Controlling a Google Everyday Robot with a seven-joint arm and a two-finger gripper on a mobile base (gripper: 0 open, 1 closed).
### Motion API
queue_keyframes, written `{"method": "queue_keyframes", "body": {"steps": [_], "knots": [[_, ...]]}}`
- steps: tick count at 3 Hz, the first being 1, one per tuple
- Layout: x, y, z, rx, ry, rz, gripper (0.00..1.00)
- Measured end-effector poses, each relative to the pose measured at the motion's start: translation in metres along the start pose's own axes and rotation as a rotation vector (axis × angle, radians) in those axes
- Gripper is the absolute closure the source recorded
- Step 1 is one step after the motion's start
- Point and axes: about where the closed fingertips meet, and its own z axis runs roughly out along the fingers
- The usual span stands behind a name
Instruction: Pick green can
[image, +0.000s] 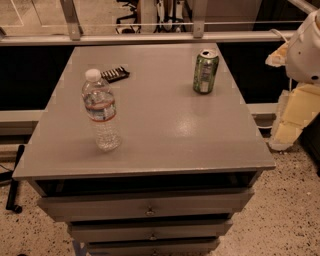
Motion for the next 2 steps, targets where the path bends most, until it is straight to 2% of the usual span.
{"method": "queue_keyframes", "body": {"steps": [1,2], "knots": [[0.000,0.000,0.000,0.000,0.000,0.000,0.00],[-0.012,0.001,0.013,-0.011,-0.063,0.017,0.00]]}}
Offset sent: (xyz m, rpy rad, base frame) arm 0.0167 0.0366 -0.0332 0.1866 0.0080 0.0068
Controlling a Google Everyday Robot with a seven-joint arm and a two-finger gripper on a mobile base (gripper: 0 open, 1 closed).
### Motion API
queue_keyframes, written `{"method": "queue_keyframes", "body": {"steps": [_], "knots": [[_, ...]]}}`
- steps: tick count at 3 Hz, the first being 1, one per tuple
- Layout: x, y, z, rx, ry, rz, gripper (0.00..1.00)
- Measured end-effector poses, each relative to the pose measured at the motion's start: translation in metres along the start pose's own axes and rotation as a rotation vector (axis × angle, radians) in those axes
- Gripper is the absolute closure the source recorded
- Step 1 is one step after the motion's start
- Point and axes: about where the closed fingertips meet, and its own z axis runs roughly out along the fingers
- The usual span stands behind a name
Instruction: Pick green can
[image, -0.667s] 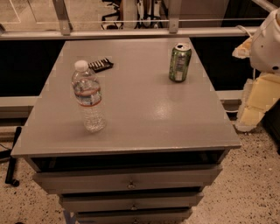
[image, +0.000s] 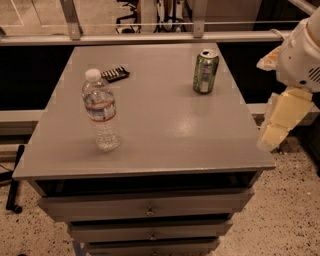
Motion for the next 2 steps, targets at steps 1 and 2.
{"method": "queue_keyframes", "body": {"steps": [1,2], "knots": [[-0.026,0.001,0.022,-0.014,-0.107,0.023,0.00],[-0.042,-0.004,0.035,-0.017,-0.180,0.054,0.00]]}}
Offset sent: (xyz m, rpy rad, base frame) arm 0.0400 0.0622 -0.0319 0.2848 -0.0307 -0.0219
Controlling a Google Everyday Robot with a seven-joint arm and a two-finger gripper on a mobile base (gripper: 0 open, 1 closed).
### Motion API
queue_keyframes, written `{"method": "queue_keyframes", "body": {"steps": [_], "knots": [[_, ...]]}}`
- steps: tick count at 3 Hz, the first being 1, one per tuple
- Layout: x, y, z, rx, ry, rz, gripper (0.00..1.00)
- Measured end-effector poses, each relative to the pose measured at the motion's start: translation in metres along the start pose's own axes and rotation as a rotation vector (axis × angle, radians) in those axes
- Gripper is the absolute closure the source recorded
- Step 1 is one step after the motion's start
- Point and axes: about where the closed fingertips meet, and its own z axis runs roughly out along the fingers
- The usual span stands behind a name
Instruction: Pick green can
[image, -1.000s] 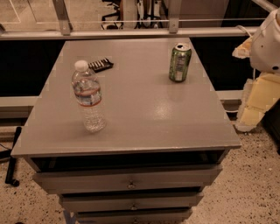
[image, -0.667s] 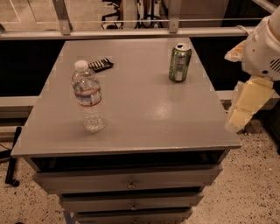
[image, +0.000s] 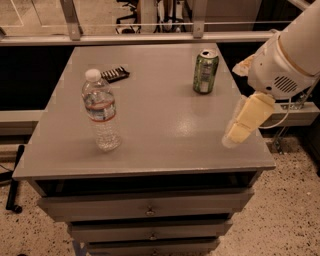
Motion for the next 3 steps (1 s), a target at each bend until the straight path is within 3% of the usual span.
{"method": "queue_keyframes", "body": {"steps": [1,3], "knots": [[0.006,-0.017,0.013,0.051,-0.034,0.076,0.00],[0.019,-0.071,0.045,0.170,-0.182,0.266,0.00]]}}
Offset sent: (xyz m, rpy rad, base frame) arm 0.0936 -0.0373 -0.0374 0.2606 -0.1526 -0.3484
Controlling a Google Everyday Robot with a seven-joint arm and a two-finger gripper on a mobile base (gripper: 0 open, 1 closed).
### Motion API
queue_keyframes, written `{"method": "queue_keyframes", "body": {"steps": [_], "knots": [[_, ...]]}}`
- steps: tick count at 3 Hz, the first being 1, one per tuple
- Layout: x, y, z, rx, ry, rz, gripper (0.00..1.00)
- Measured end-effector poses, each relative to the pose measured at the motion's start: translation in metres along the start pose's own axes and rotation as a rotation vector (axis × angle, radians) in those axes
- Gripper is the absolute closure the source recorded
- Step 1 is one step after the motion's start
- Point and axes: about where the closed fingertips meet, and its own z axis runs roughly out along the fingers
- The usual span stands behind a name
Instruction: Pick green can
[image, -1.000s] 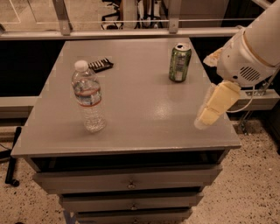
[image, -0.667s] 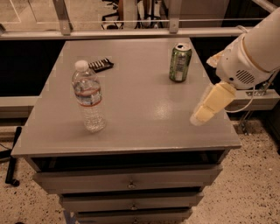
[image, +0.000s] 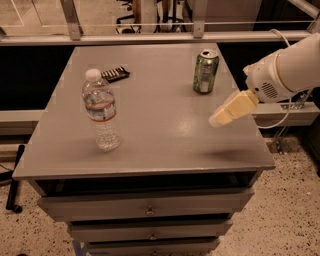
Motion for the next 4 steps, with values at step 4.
{"method": "queue_keyframes", "body": {"steps": [4], "knots": [[-0.040,-0.092,0.098,0.132,-0.391,0.133,0.00]]}}
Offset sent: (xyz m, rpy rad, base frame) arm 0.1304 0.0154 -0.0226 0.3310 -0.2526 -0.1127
